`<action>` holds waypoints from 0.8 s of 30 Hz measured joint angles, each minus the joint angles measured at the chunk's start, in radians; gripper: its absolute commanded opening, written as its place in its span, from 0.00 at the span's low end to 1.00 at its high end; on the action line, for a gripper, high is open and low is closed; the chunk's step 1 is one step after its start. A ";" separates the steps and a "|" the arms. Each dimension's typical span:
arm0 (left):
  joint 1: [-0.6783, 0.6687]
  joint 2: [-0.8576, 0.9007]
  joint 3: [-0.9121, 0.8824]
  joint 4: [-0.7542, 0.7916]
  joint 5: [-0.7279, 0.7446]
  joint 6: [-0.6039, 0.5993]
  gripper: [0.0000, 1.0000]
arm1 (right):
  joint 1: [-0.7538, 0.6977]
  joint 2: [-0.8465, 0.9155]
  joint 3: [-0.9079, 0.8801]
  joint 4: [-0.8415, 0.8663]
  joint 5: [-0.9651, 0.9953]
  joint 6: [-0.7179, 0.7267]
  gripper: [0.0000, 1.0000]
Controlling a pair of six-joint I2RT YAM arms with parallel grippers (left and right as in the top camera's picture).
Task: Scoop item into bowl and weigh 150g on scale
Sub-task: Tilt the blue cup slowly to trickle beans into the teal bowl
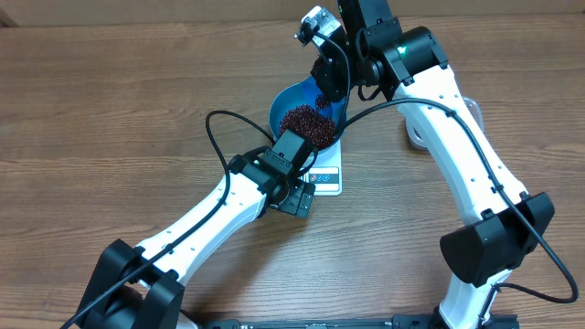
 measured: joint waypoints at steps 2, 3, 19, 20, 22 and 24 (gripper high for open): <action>0.000 0.000 0.000 0.000 0.000 0.000 0.99 | 0.000 0.000 0.000 -0.011 -0.015 -0.005 0.04; 0.000 0.000 0.000 0.000 0.000 0.000 0.99 | 0.001 0.000 0.000 -0.019 -0.019 -0.013 0.04; 0.000 0.000 0.000 0.000 0.000 0.000 1.00 | 0.002 0.000 0.000 -0.013 0.026 -0.041 0.04; 0.000 0.000 0.000 0.000 0.000 0.000 1.00 | 0.003 0.000 0.000 -0.005 0.028 -0.034 0.04; 0.000 0.000 0.000 0.000 0.000 0.000 1.00 | 0.002 0.000 0.000 -0.011 0.014 -0.044 0.04; 0.000 0.000 0.000 0.000 0.000 0.000 0.99 | 0.002 0.000 0.000 -0.024 0.009 -0.062 0.04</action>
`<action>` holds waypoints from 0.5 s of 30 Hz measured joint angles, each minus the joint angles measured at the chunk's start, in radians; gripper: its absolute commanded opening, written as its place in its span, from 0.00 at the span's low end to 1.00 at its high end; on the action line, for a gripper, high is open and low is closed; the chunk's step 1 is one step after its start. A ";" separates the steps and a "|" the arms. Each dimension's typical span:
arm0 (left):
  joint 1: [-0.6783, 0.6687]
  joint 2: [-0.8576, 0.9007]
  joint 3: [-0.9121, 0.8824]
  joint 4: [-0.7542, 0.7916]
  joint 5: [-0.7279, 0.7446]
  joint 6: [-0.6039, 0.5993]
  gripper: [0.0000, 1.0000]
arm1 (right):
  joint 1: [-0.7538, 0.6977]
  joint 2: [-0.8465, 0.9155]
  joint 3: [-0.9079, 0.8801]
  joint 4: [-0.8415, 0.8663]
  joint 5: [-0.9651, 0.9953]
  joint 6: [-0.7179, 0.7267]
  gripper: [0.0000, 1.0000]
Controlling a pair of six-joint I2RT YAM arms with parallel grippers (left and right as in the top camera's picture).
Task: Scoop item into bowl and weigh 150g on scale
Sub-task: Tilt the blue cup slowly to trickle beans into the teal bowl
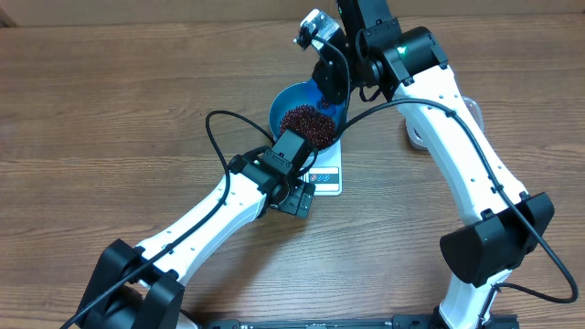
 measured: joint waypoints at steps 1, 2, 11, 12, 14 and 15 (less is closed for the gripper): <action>0.000 0.000 0.000 0.000 0.000 0.000 1.00 | 0.000 0.000 0.000 0.004 0.005 -0.001 0.04; 0.000 0.000 0.000 0.000 0.000 0.000 1.00 | 0.000 0.000 0.000 0.018 0.009 0.008 0.04; 0.000 0.000 0.000 0.000 0.000 0.000 0.99 | 0.000 0.002 0.000 0.026 -0.016 0.016 0.04; 0.000 0.000 0.000 0.000 0.000 0.000 0.99 | 0.000 0.002 0.000 0.026 -0.016 0.016 0.04; 0.000 0.000 0.000 0.000 0.000 0.000 1.00 | 0.000 0.002 0.000 0.026 -0.016 0.016 0.04; 0.000 0.000 0.000 0.000 0.000 0.000 1.00 | 0.000 0.002 0.000 0.024 -0.016 0.017 0.04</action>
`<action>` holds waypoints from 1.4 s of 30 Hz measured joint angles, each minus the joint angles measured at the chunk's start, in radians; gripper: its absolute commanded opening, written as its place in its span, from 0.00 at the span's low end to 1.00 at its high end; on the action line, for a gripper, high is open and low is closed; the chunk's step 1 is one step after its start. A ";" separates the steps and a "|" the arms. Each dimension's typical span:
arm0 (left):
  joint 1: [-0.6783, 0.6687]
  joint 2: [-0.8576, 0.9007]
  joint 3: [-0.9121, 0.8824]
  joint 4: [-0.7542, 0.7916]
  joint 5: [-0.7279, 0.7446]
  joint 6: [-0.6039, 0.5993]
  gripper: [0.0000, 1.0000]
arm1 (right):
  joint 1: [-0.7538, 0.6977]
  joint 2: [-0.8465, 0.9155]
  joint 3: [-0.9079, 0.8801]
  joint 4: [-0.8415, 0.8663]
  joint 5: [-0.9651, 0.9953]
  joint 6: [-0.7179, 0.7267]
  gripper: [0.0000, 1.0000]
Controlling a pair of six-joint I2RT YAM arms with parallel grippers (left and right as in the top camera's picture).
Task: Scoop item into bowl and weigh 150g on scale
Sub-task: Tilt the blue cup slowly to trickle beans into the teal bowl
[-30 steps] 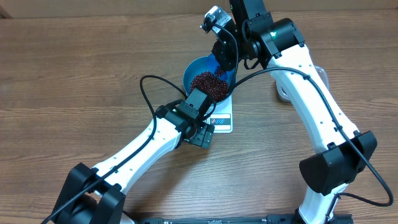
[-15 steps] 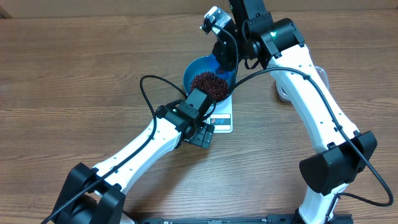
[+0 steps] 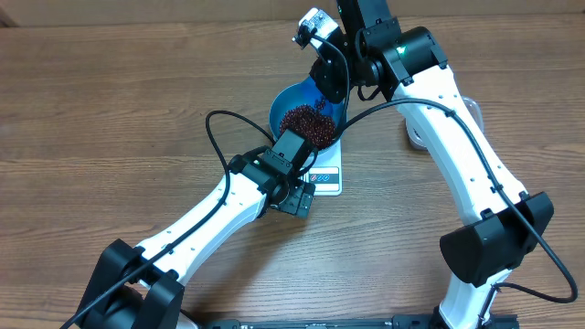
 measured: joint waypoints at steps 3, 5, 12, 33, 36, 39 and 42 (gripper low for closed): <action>0.000 0.000 0.000 0.000 0.000 0.000 1.00 | 0.000 0.000 0.000 -0.008 0.000 0.000 0.04; 0.000 0.000 0.000 0.000 0.000 0.000 1.00 | 0.000 0.002 0.000 -0.011 0.000 0.000 0.04; 0.000 0.000 0.000 0.000 0.000 0.000 1.00 | 0.000 0.021 0.000 -0.018 0.000 0.000 0.04; 0.000 0.000 0.000 0.000 0.000 0.000 1.00 | 0.000 0.023 0.000 0.003 0.000 0.000 0.04; 0.000 0.000 0.000 0.000 0.000 0.000 1.00 | 0.000 0.023 0.000 0.005 0.000 0.001 0.04; 0.000 0.000 0.000 0.000 0.000 0.000 1.00 | 0.000 0.023 0.000 0.020 0.000 0.024 0.04; 0.000 0.000 0.000 0.000 0.000 0.000 1.00 | 0.000 0.023 0.000 0.032 0.000 0.066 0.04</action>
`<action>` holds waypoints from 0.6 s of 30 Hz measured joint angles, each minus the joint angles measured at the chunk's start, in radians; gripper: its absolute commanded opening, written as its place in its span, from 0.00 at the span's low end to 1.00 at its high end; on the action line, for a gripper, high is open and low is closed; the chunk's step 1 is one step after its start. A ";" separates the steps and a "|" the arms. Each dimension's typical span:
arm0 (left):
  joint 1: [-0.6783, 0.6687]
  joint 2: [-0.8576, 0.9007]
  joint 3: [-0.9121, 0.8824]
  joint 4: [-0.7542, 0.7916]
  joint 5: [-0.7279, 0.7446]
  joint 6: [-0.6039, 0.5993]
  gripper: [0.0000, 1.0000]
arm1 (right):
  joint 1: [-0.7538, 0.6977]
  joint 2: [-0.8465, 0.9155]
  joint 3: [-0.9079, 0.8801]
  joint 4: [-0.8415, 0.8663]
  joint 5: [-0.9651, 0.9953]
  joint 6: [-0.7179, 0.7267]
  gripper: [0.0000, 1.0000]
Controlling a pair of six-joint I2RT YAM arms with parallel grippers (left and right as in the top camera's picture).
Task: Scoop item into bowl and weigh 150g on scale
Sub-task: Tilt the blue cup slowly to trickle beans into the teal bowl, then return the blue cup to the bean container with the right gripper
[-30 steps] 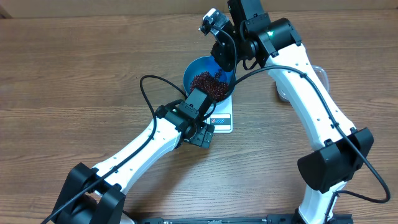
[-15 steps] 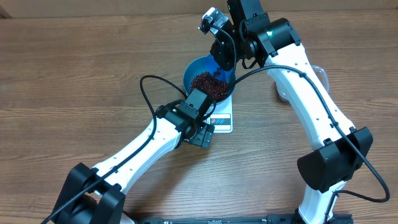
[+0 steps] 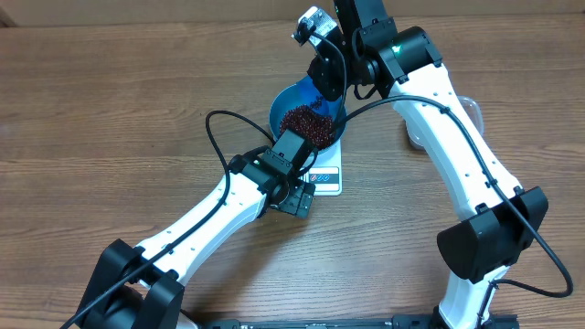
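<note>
A blue bowl [image 3: 285,102] heaped with dark red beans [image 3: 306,125] stands on the white scale [image 3: 329,177] at the table's middle. My right gripper [image 3: 325,88] hangs over the bowl's far right rim, pointing down, shut on a blue scoop [image 3: 326,99] whose end dips toward the beans. My left gripper [image 3: 291,146] sits at the bowl's near rim, its fingers hidden under its own wrist. The scale's display is too small to read.
A clear container [image 3: 466,111] stands to the right, partly behind the right arm. A black cable [image 3: 216,137] loops from the left arm over the wooden table [image 3: 110,110].
The right wrist has shifted slightly up and to the left over the bowl, uncovering a bit more of the clear container. The left arm, bowl and scale are unchanged.
At each earlier moment the right gripper held the scoop over the bowl's far right rim, with the beans heaped inside and the left gripper at the near rim. Only small shifts of the right wrist show up to now.
</note>
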 measured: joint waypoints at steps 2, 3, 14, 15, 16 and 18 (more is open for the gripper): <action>0.000 0.000 0.000 0.000 0.000 0.000 1.00 | -0.001 0.000 0.000 0.007 -0.001 0.035 0.04; 0.000 0.000 0.000 0.000 0.000 0.000 1.00 | -0.002 0.000 0.000 0.011 -0.003 0.051 0.04; 0.000 0.000 0.000 0.000 0.000 0.000 1.00 | -0.132 0.000 0.000 0.024 -0.216 0.224 0.04; 0.000 0.000 0.000 0.000 0.000 0.000 1.00 | -0.158 0.000 0.000 0.023 -0.253 0.236 0.04; 0.000 0.000 0.000 0.000 0.000 0.000 1.00 | -0.185 0.000 0.000 0.023 -0.292 0.247 0.04; 0.000 0.000 0.000 0.000 0.000 0.000 0.99 | -0.249 0.000 0.000 0.018 -0.362 0.262 0.04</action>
